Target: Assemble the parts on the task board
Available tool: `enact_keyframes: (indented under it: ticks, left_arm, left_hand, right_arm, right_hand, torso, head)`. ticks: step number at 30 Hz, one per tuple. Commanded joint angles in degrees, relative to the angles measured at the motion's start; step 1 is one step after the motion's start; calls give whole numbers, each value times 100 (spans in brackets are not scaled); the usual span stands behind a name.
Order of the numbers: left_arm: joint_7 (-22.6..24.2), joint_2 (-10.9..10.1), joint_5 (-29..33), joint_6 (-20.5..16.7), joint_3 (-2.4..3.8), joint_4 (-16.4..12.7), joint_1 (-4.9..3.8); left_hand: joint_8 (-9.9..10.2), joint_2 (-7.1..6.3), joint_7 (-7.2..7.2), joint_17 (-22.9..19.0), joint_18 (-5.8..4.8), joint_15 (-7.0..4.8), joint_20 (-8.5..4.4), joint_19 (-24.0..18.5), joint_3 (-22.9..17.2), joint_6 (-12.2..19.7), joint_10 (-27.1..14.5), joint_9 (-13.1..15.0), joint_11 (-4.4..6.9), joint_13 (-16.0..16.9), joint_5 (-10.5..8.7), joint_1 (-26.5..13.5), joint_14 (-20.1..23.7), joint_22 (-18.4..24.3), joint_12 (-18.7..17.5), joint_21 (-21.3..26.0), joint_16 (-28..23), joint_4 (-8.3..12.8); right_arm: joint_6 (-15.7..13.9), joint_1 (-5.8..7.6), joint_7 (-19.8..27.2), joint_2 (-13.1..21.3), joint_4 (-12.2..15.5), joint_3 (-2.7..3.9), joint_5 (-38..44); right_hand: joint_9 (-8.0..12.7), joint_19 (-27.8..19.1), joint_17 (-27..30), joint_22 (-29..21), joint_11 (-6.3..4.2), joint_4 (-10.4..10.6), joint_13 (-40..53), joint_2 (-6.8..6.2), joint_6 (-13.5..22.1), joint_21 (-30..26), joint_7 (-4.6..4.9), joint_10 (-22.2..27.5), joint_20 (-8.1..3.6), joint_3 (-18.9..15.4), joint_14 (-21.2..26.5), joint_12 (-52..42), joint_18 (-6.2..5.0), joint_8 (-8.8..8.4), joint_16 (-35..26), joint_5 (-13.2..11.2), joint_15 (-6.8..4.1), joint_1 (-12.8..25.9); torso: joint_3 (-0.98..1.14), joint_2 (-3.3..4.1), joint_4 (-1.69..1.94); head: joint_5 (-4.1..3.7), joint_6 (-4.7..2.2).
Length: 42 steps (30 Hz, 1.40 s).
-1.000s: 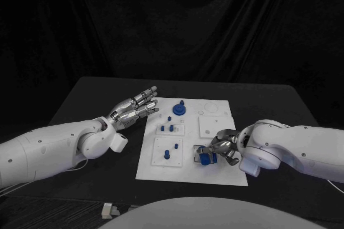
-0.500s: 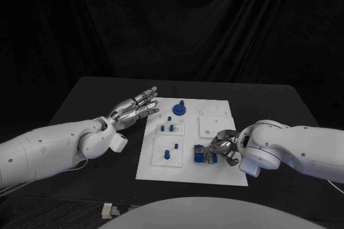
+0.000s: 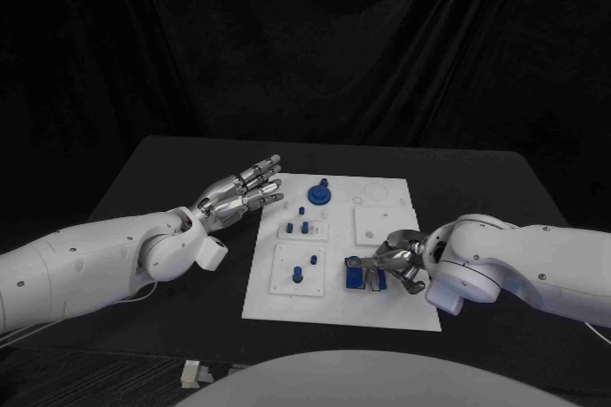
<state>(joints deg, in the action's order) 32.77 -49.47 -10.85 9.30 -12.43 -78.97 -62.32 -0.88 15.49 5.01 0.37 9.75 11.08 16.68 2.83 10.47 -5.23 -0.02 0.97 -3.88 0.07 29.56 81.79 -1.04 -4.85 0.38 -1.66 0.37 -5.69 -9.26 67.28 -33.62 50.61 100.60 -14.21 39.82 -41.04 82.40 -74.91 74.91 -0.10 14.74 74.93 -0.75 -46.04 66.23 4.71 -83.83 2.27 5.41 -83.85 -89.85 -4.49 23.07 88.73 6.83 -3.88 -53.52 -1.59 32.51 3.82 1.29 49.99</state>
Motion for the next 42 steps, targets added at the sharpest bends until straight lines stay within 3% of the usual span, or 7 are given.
enact_keyframes:
  ticks: [1, 5, 10, 16, 19, 27, 42]
  left_arm:
    - [44, 3, 31, 83, 6, -10, 10]
    - [39, -4, 31, 90, 6, -10, 12]
    - [33, -6, 31, 102, 6, -9, 16]
    - [26, -4, 31, 111, 6, -7, 22]
    - [21, -4, 31, 114, 6, -6, 23]
    - [9, -10, 31, 114, 6, -9, 25]
    - [-8, 0, 31, 123, 6, -6, 27]
  left_hand:
    - [-29, 71, -52, 5, -1, 52, 14, 35, -41, -5, 2, 6, -39, -7, 30, 5, 4, -2, -38, -36, 33, -9]
    - [-29, 74, -55, 5, -5, 56, 14, 35, -46, -7, 2, 6, -41, -7, 29, 4, 3, -1, -38, -36, 33, -11]
    - [-30, 75, -57, 5, -7, 58, 14, 36, -48, -9, 2, 7, -42, -7, 28, 3, 3, -1, -38, -36, 34, -11]
    - [-30, 75, -57, 5, -7, 58, 14, 36, -48, -9, 2, 7, -42, -7, 28, 3, 3, -1, -38, -36, 34, -11]
    - [-30, 75, -57, 5, -7, 58, 14, 36, -48, -9, 2, 7, -42, -7, 28, 3, 3, -1, -38, -36, 34, -11]
    - [-30, 77, -63, 6, -11, 63, 14, 38, -53, -13, 2, 8, -47, -7, 27, 2, 2, -3, -38, -38, 35, -13]
    - [-33, 78, -80, 7, -18, 70, 15, 41, -60, -21, 2, 9, -52, -7, 21, -2, -1, -5, -38, -40, 37, -16]
  right_arm:
    - [-309, -15, 340, 49, 75, 2, 349]
    - [-294, -17, 505, 111, 178, 2, 848]
    - [-77, -44, 527, 159, 267, 1, 1323]
    - [23, -93, 612, 235, 379, 1, 1918]
    - [47, -116, 654, 259, 419, 1, 2103]
    - [77, -195, 675, 261, 416, 1, 2250]
    - [-95, -251, 674, 218, 300, 1, 2278]
  right_hand:
    - [-16, 19, -1053, 848, 29, -40, 1507, -45, 34, -4, -14, -617, 36, -47, -527, -15, -40, 77, -18, 28, 32, -37]
    - [-89, 37, -1090, 855, 2, -219, 1507, -128, 22, 5, -49, -617, 16, -125, -535, -15, -39, 311, -4, 60, 10, -335]
    - [-380, 38, -1070, 851, -43, -363, 1507, -200, 141, -28, -98, -617, -16, -265, -530, -15, -41, 798, -9, -56, -28, -621]
    - [-1471, 60, -1115, 860, -169, -258, 1507, -292, 540, -40, -250, -617, -107, -459, -540, -15, -38, 2196, 6, -280, -132, -870]
    - [-1767, 69, -1128, 864, -213, -149, 1507, -350, 637, -37, -291, -617, -134, -474, -542, -15, -34, 2539, 10, -318, -167, -924]
    - [-2002, 76, -1135, 868, -240, -88, 1507, -371, 686, -35, -334, -617, -162, -450, -544, -15, -33, 2804, 12, -313, -191, -1030]
    - [-2204, 90, -1134, 875, -297, -178, 1507, -94, 624, -21, -400, -617, -203, -374, -544, -15, -29, 3057, 12, -72, -237, -1235]
  torso:
    - [-1, 0, 3]
    - [0, 2, 4]
    - [-1, 3, 7]
    - [3, 1, 0]
    - [1, -2, 0]
    - [-4, 1, 4]
    - [-2, 1, 3]
  head:
    - [6, 1]
    - [5, 1]
    - [-2, 1]
    - [13, 1]
    - [18, 1]
    - [24, 1]
    - [8, 1]
